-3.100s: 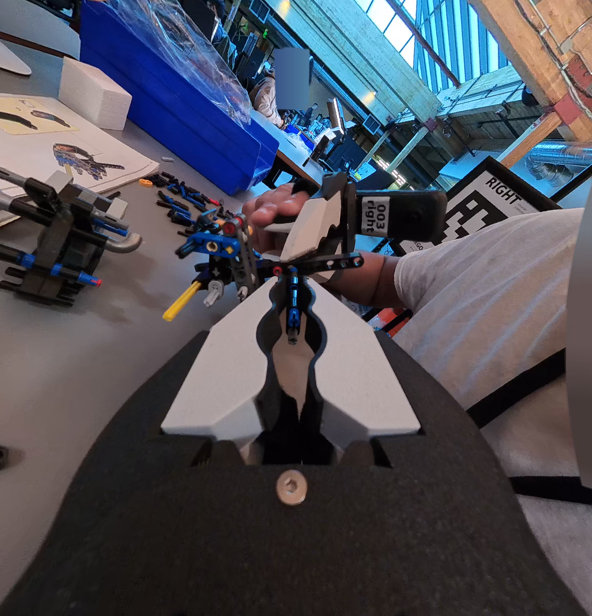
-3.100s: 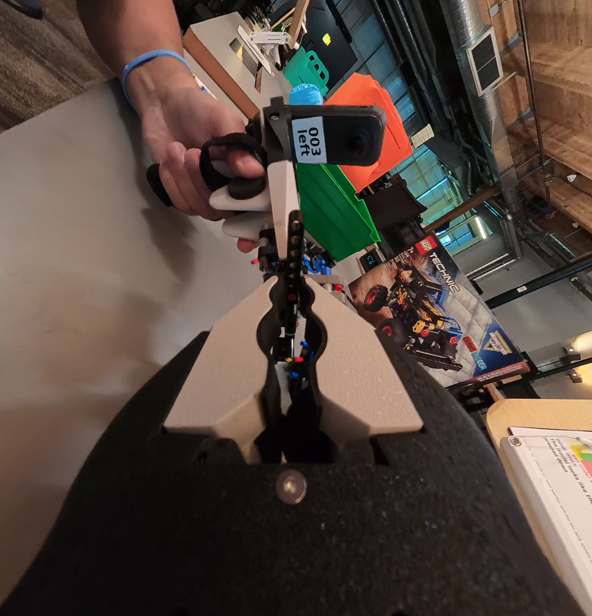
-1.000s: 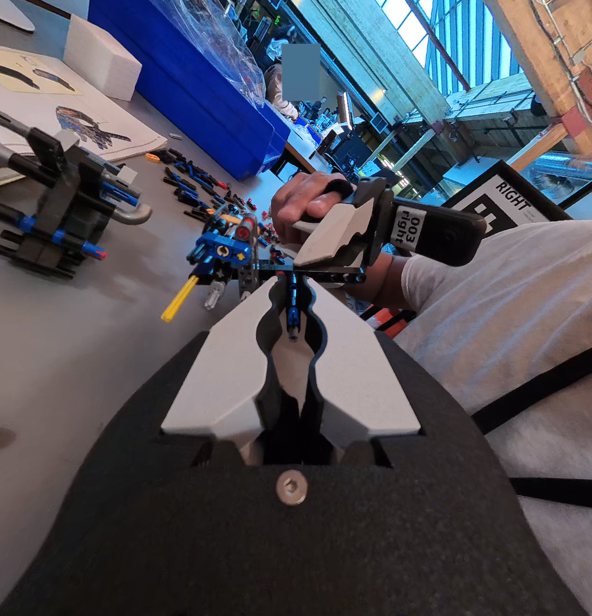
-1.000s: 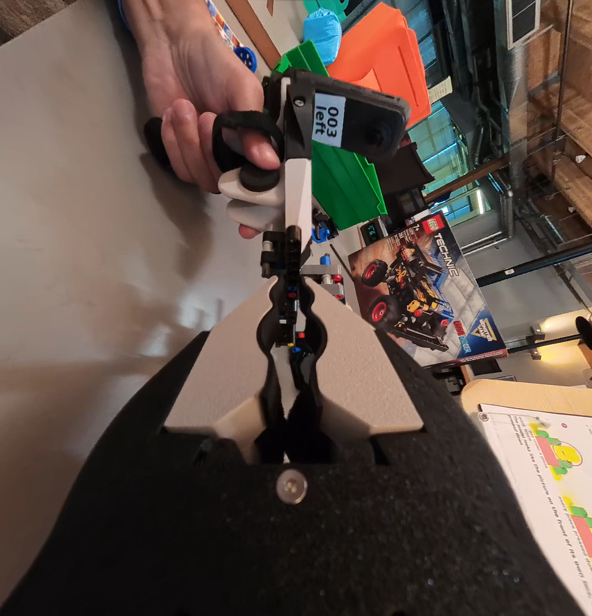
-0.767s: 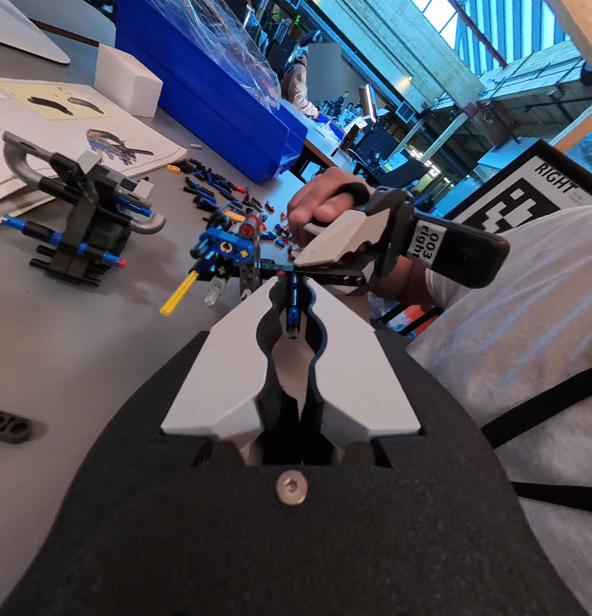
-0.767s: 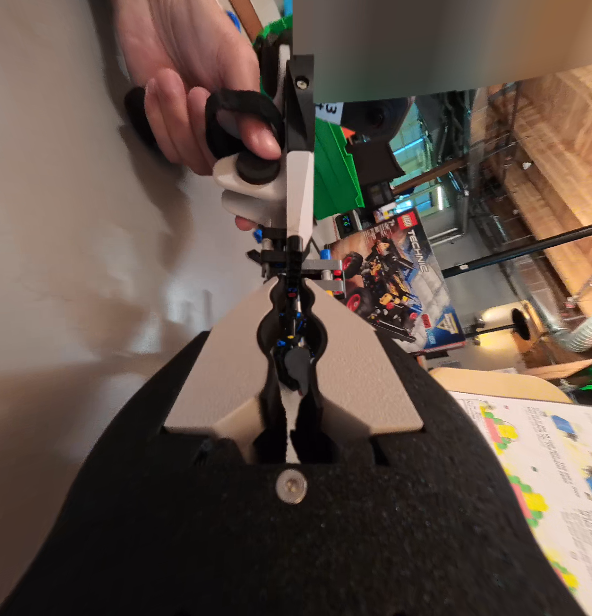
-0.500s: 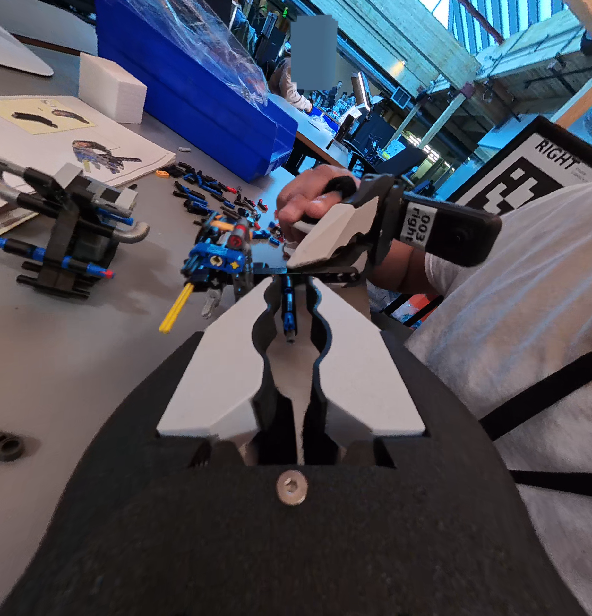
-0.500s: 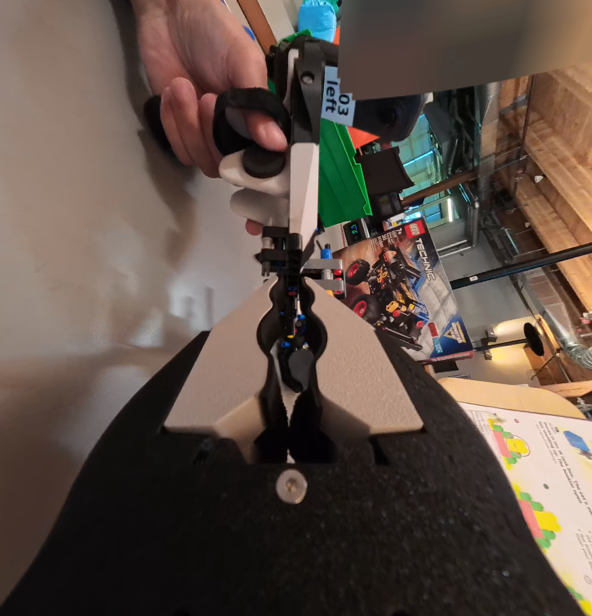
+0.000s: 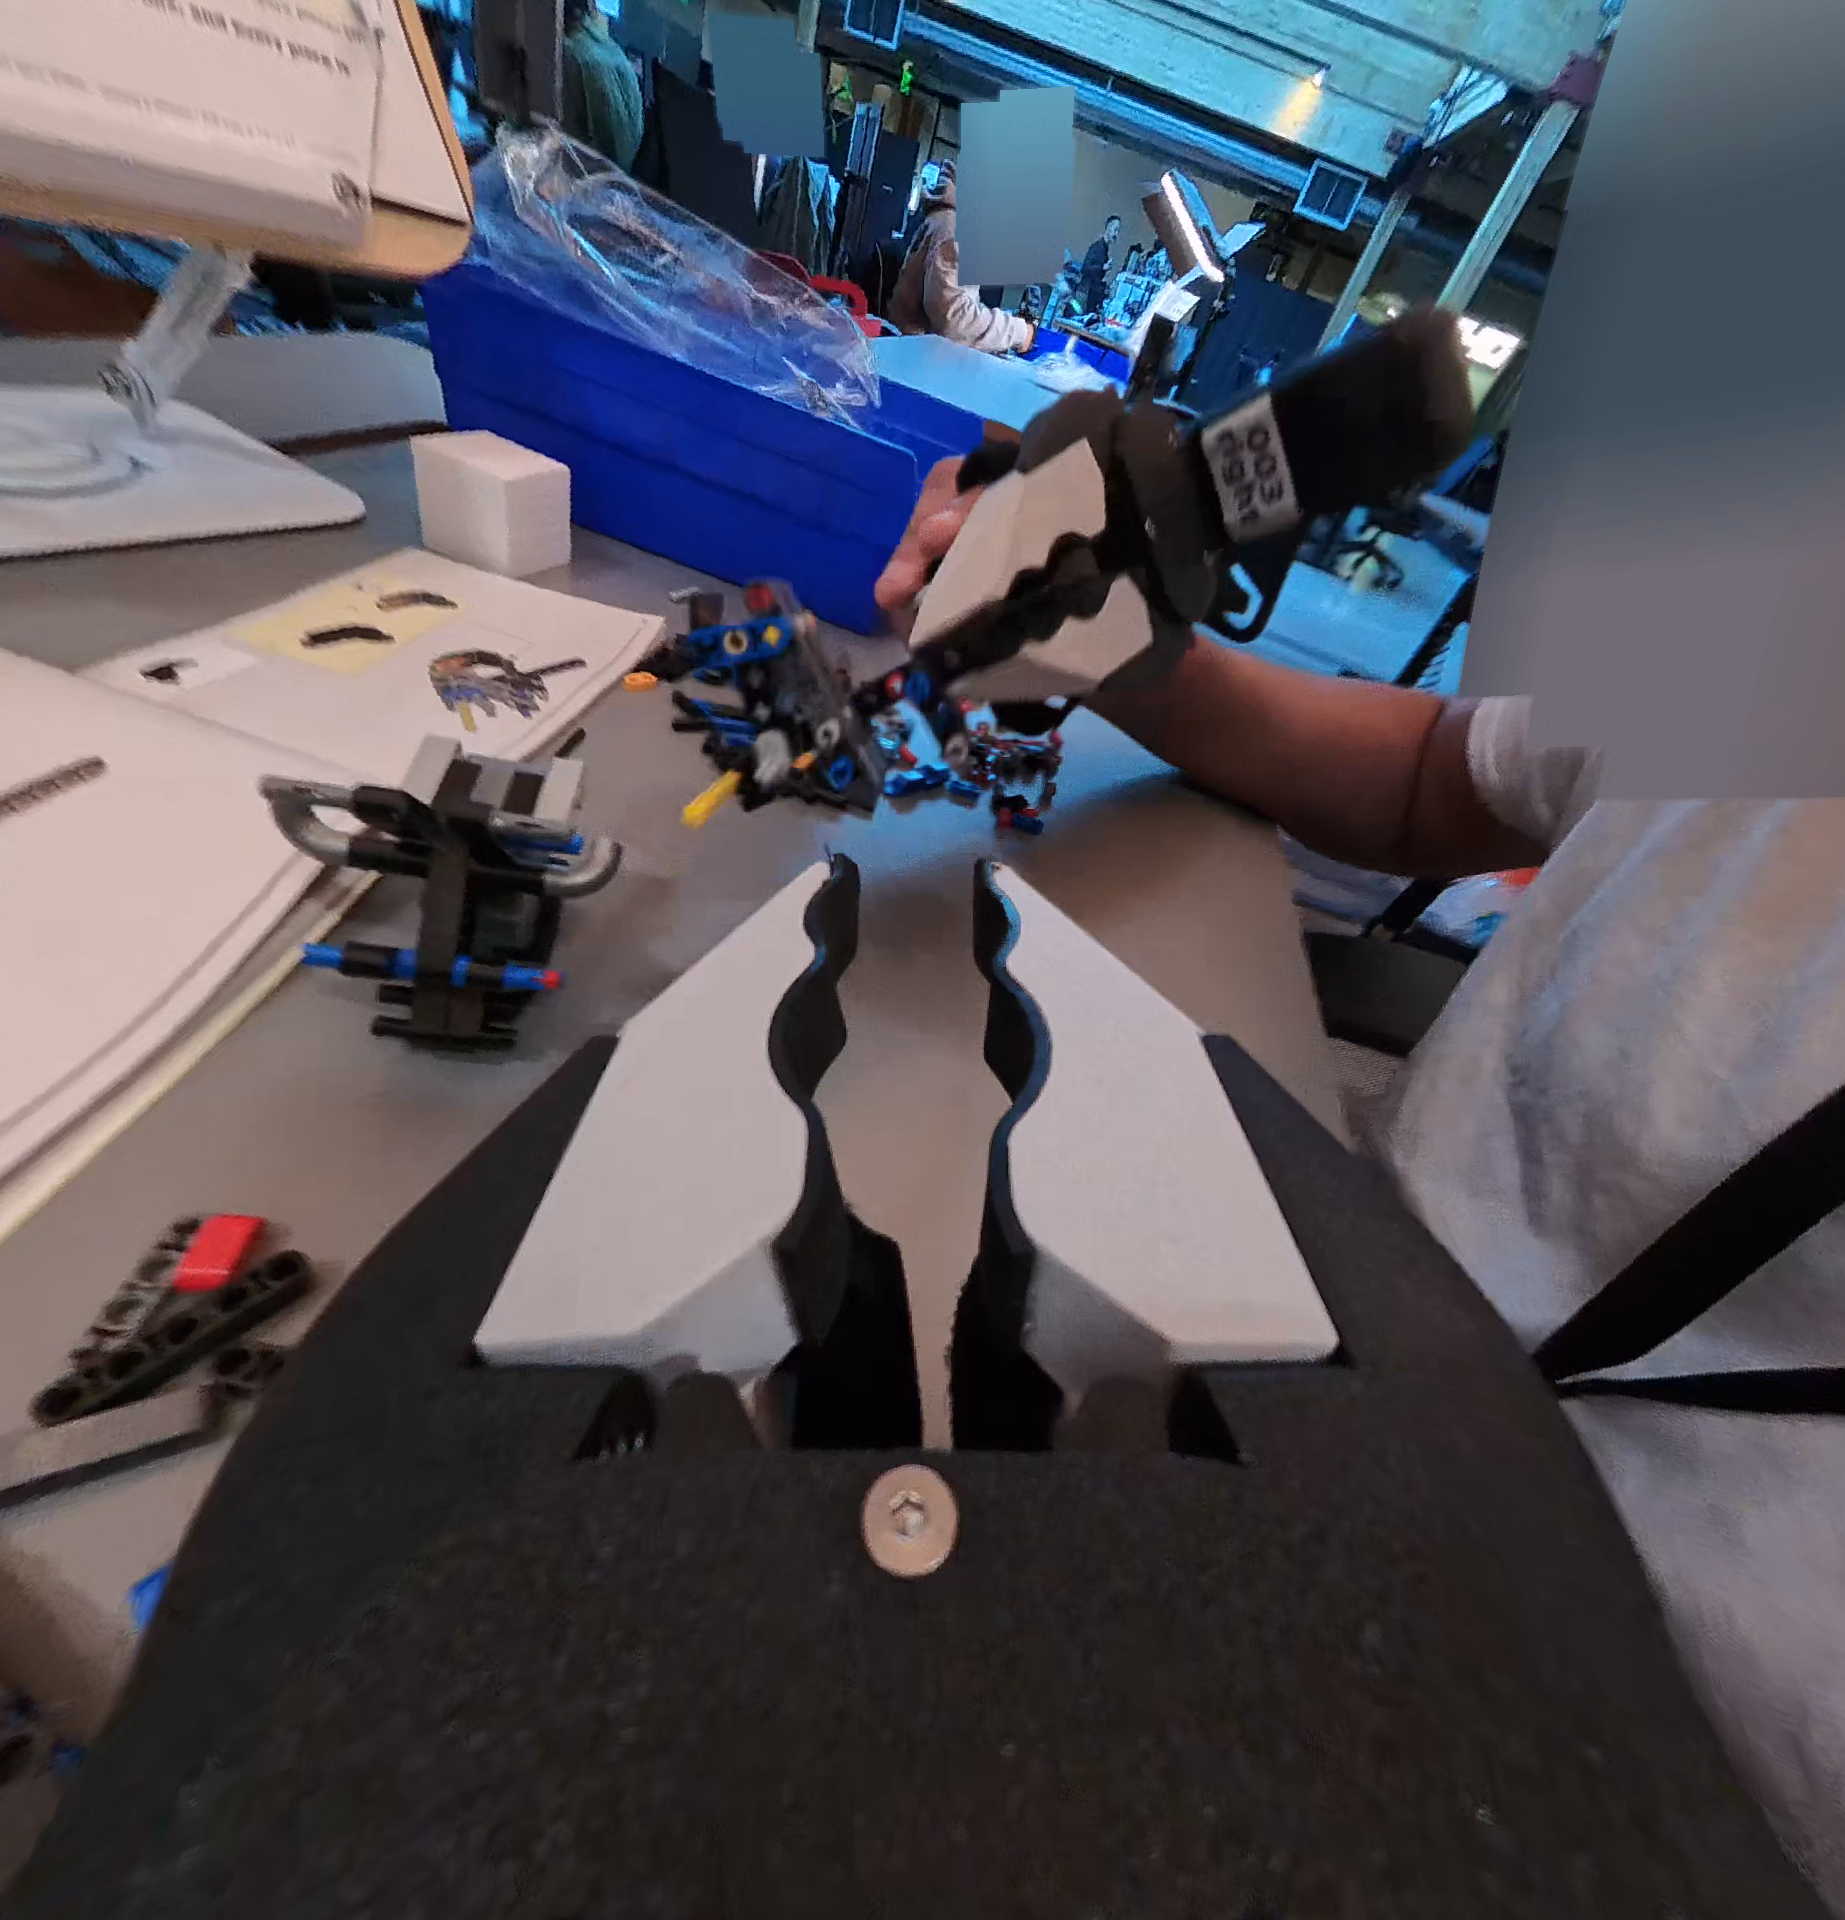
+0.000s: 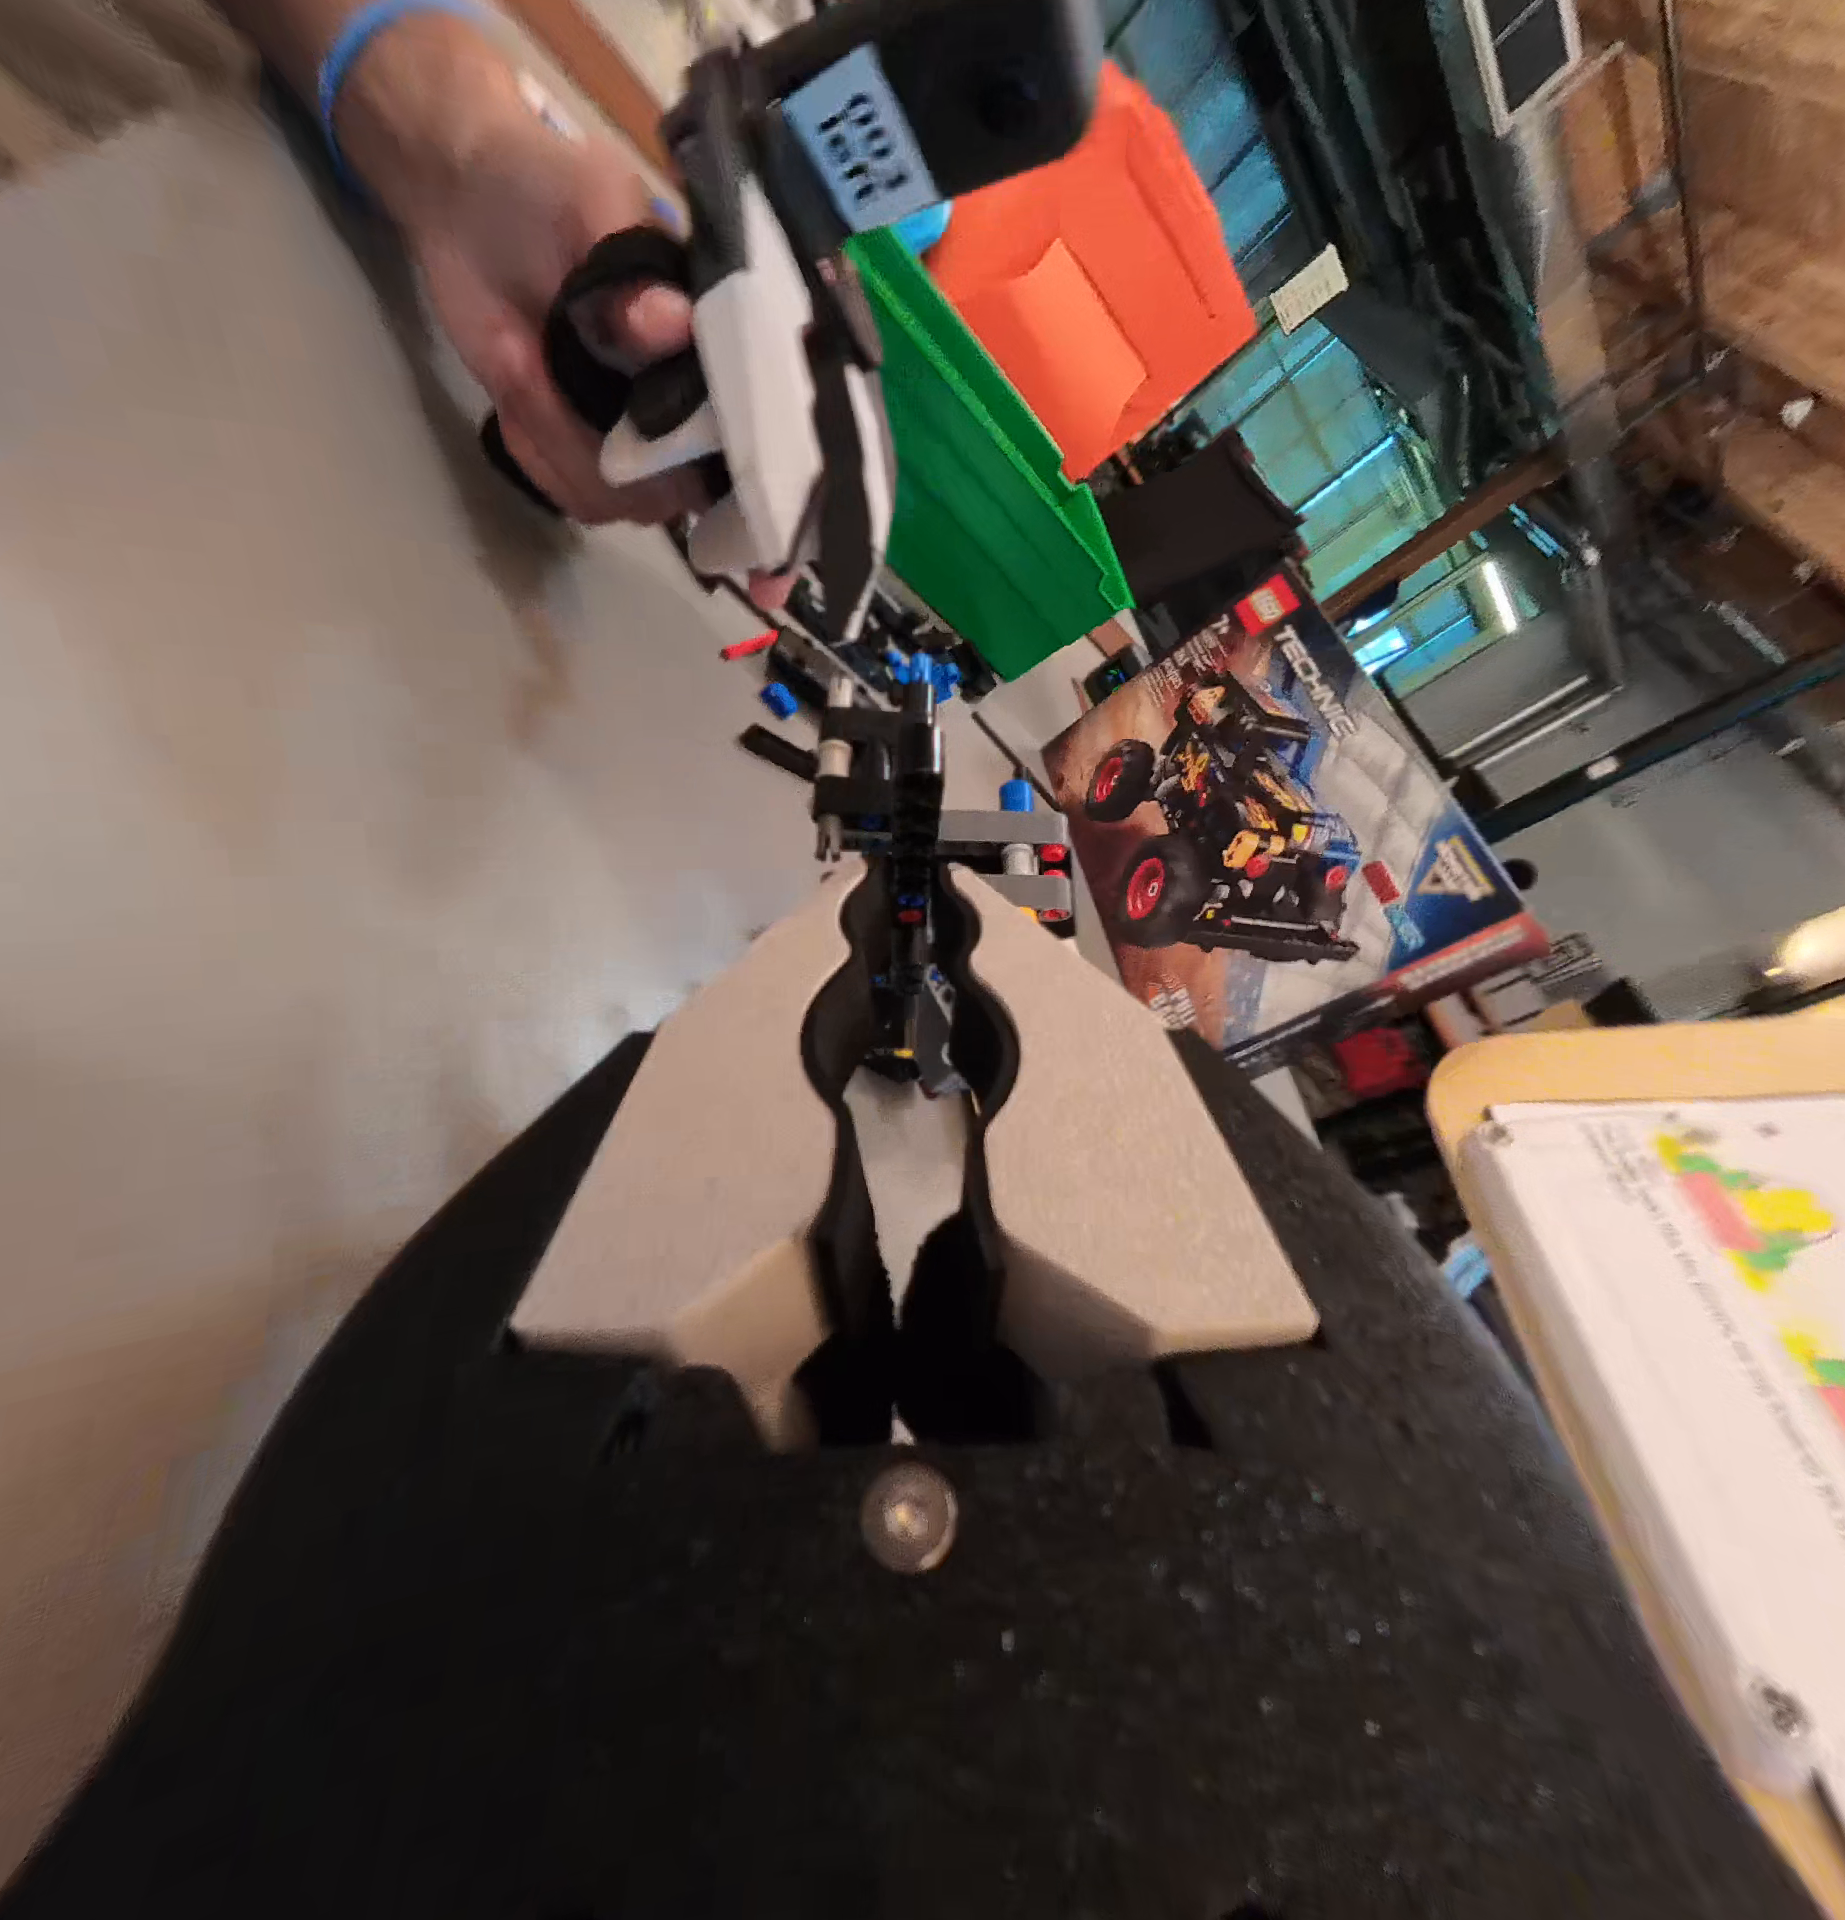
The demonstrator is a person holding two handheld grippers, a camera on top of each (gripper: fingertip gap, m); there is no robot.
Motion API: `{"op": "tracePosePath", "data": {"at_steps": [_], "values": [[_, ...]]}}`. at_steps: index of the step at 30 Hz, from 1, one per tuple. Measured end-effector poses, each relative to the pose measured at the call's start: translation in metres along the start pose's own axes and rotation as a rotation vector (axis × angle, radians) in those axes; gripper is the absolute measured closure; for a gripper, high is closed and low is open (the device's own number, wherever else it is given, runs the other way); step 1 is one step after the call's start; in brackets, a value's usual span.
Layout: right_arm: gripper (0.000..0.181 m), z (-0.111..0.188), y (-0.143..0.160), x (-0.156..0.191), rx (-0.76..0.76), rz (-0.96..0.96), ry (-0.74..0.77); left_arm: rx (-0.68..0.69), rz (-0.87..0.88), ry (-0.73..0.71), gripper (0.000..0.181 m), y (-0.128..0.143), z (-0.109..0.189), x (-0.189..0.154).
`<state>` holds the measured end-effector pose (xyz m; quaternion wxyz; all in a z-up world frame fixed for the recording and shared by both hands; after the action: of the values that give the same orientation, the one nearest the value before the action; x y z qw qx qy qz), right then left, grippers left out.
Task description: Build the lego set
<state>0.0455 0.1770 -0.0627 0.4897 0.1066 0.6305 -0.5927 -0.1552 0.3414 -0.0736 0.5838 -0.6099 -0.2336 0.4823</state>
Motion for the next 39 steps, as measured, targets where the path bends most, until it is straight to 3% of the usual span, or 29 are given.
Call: {"op": "tracePosePath", "data": {"at_steps": [6,18,39], "values": [[0.176,0.02,0.012,-0.02,-0.018,-0.148,-0.045,0.004,-0.145,-0.102,0.161,-0.002,0.003,0.006],[0.176,0.011,0.015,-0.014,-0.005,-0.188,-0.05,0.044,-0.055,-0.104,0.162,0.003,0.001,0.02],[0.176,0.001,0.011,-0.004,0.007,-0.164,-0.068,0.061,-0.13,-0.114,0.162,0.005,-0.003,0.012]]}}
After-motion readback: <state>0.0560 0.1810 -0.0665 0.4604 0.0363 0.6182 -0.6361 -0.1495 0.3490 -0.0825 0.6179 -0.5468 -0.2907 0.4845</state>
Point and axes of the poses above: each gripper's, where its closed fingertips meet, z back along the fingers, y out of its underside, x = y × z across the jaws, the point moved 10 cm from there along z, back along the fingers, and after that the axes turned 3 degrees about z, right-handed, at the moved point
